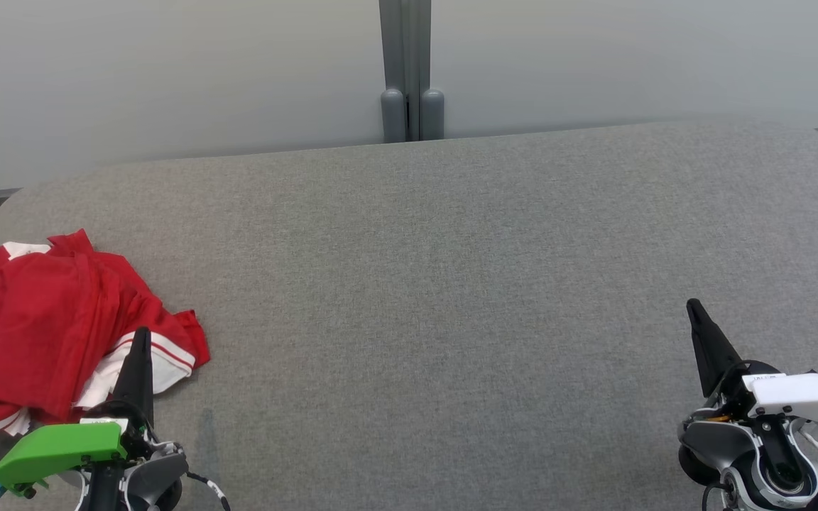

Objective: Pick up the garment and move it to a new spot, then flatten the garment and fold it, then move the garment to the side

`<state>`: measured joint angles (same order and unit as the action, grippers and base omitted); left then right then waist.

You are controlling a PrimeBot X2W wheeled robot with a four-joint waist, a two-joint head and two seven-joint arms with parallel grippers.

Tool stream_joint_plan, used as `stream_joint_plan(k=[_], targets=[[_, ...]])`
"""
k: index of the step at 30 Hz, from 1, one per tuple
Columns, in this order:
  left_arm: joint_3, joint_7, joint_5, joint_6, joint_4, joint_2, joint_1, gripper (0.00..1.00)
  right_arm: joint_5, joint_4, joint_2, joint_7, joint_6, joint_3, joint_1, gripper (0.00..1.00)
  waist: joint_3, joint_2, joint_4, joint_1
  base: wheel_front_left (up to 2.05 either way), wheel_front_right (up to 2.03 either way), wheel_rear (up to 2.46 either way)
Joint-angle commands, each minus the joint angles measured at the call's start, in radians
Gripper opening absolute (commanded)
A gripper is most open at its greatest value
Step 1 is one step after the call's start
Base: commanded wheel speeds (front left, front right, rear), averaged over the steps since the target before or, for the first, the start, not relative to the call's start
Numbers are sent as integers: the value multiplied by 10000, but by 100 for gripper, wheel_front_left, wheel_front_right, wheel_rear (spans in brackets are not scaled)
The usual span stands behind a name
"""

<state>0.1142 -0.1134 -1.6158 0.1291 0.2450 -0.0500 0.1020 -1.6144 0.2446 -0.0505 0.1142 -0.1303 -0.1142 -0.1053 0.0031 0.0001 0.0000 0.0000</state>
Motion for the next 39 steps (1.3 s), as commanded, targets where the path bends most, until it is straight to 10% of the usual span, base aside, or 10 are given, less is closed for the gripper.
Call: stream_joint_plan(k=[1, 4, 5, 22, 39], targets=[[12, -28, 61, 45, 11, -15, 135, 0, 34, 14, -4, 14, -8, 2, -58, 0, 0, -1, 0, 0, 0, 0, 0], [12, -28, 61, 45, 11, -15, 135, 0, 34, 14, -2, 14, -6, 2, -58, 0, 0, -1, 0, 0, 0, 0, 0], [12, -28, 61, 45, 11, -15, 135, 100, 34, 14, -2, 14, -6, 2, -58, 100, 0, -1, 0, 0, 0, 0, 0], [1, 689, 358, 0, -117, 67, -405, 100, 969, -8, 65, -688, -1, 207, 221, 100, 22, -1, -27, 0, 0, 0, 0], [452, 1434, 2533, 5, -832, 42, -296, 100, 5559, -1150, 45, -1434, -4, 419, -154, 100, 77, -1, -40, 0, 0, 0, 0]])
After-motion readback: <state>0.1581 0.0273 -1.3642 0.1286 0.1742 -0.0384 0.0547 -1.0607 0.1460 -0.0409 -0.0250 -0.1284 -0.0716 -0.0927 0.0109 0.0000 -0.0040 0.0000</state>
